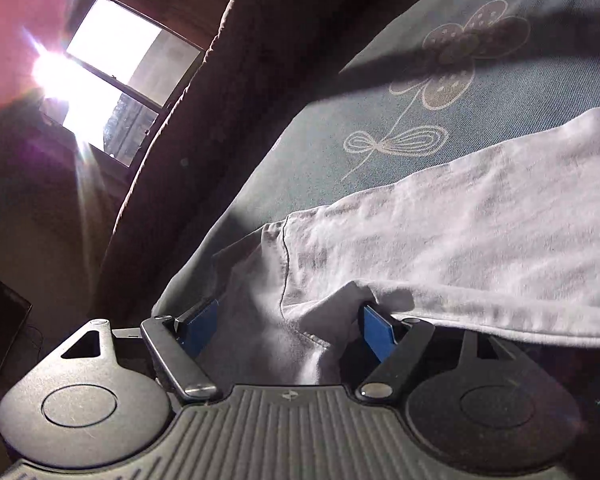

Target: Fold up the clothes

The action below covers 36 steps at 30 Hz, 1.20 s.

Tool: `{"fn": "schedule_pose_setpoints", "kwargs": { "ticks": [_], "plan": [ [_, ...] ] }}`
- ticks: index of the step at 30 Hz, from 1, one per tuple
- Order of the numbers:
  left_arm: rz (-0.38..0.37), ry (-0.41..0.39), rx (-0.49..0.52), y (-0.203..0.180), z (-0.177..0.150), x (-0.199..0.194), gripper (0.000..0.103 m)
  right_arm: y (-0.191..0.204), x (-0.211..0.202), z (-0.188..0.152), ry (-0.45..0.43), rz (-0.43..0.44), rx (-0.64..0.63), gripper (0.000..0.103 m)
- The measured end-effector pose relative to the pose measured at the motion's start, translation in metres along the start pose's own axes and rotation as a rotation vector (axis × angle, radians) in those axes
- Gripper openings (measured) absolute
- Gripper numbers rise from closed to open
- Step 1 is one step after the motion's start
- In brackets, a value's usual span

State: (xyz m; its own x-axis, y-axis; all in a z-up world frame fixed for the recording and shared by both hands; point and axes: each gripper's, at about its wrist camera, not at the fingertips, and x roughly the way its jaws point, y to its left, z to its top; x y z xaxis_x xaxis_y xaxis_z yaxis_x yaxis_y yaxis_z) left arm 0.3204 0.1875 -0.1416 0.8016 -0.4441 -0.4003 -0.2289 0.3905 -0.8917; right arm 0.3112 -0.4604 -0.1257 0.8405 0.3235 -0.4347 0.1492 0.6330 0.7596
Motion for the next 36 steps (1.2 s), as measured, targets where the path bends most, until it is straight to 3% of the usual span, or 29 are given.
{"fn": "schedule_pose_setpoints", "kwargs": {
  "ticks": [3,10,13,18,20,21,23,24,25,28,30,32,34,36],
  "plan": [
    [0.022,0.010,0.035,0.000,0.004,-0.006,0.061,-0.005,-0.006,0.013,-0.044,-0.067,-0.023,0.081],
    [0.042,0.170,0.153,-0.014,-0.019,-0.019,0.063,0.002,-0.026,-0.002,0.124,-0.005,-0.053,0.083],
    [0.057,0.247,0.178,-0.011,-0.029,-0.014,0.063,0.008,-0.023,-0.022,0.215,-0.001,-0.122,0.084],
    [0.033,0.277,0.219,-0.019,-0.035,0.005,0.062,0.017,-0.006,-0.027,0.232,0.011,-0.169,0.087],
    [0.049,0.251,0.242,-0.025,-0.036,0.013,0.059,0.021,0.006,-0.023,0.224,0.011,-0.190,0.086],
    [0.061,0.238,0.257,-0.029,-0.036,0.015,0.051,0.024,0.012,-0.021,0.218,-0.003,-0.209,0.083],
    [0.092,0.218,0.296,-0.034,-0.034,0.018,0.031,0.029,0.022,-0.016,0.220,-0.058,-0.242,0.057],
    [0.111,0.203,0.307,-0.035,-0.032,0.018,0.028,0.030,0.027,-0.013,0.223,-0.088,-0.258,0.030],
    [0.134,0.181,0.320,-0.035,-0.029,0.016,0.028,0.030,0.030,-0.012,0.226,-0.114,-0.272,0.017],
    [0.175,0.132,0.274,-0.024,-0.015,0.006,0.025,0.028,0.034,-0.008,0.215,-0.139,-0.304,0.013],
    [0.154,0.178,0.257,-0.021,-0.014,-0.003,0.029,0.033,0.032,-0.010,0.222,-0.162,-0.330,0.015],
    [0.161,0.216,0.318,-0.024,-0.022,-0.018,0.034,0.042,0.027,-0.014,0.252,-0.180,-0.371,0.023],
    [0.169,0.262,0.359,-0.026,-0.034,-0.036,0.037,0.050,0.015,-0.021,0.280,-0.176,-0.415,0.045],
    [0.175,0.318,0.345,-0.019,-0.043,-0.054,0.042,0.056,-0.004,-0.031,0.299,-0.158,-0.450,0.051]
  ]
}}
